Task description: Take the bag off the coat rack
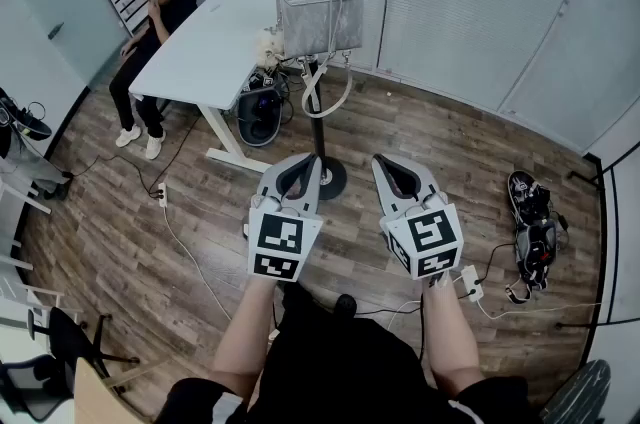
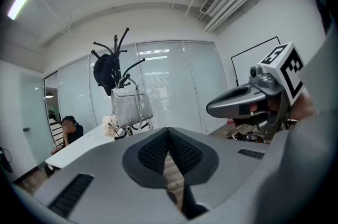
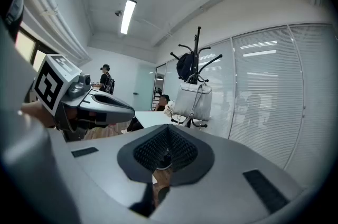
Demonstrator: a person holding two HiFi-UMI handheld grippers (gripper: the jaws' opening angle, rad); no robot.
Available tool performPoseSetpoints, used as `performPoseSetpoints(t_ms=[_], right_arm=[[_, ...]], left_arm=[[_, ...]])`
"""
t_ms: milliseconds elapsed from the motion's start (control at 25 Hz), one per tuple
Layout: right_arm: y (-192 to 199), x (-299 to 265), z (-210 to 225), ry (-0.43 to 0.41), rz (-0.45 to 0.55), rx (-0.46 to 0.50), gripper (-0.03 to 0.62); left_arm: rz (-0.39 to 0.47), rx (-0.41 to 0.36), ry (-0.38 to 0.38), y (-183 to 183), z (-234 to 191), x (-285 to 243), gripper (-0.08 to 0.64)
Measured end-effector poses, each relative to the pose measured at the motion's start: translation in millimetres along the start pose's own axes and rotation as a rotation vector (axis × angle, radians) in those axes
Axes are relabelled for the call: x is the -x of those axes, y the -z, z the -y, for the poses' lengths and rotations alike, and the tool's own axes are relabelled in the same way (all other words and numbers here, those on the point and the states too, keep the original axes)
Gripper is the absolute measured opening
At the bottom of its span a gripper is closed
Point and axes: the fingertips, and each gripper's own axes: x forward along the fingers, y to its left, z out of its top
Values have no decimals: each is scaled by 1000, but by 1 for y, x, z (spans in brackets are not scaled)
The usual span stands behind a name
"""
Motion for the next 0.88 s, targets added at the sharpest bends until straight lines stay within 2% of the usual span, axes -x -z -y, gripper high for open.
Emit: performPoseSetpoints(t_ms=[240,440,520,880], right_arm=[[0,5,8,12,5,13,29],[8,0,6,-42,-14,19,28],[9,-3,8,-35,-11,36,29],[10,-38,35,-25,-17,23,29]], left_arm=[[-16,8,3,1,6,-3,14],[-34,37,21,10,10,-7,14],[-31,52,31,11,10,-12,14],[-17,74,16,8,-16,-45,14]])
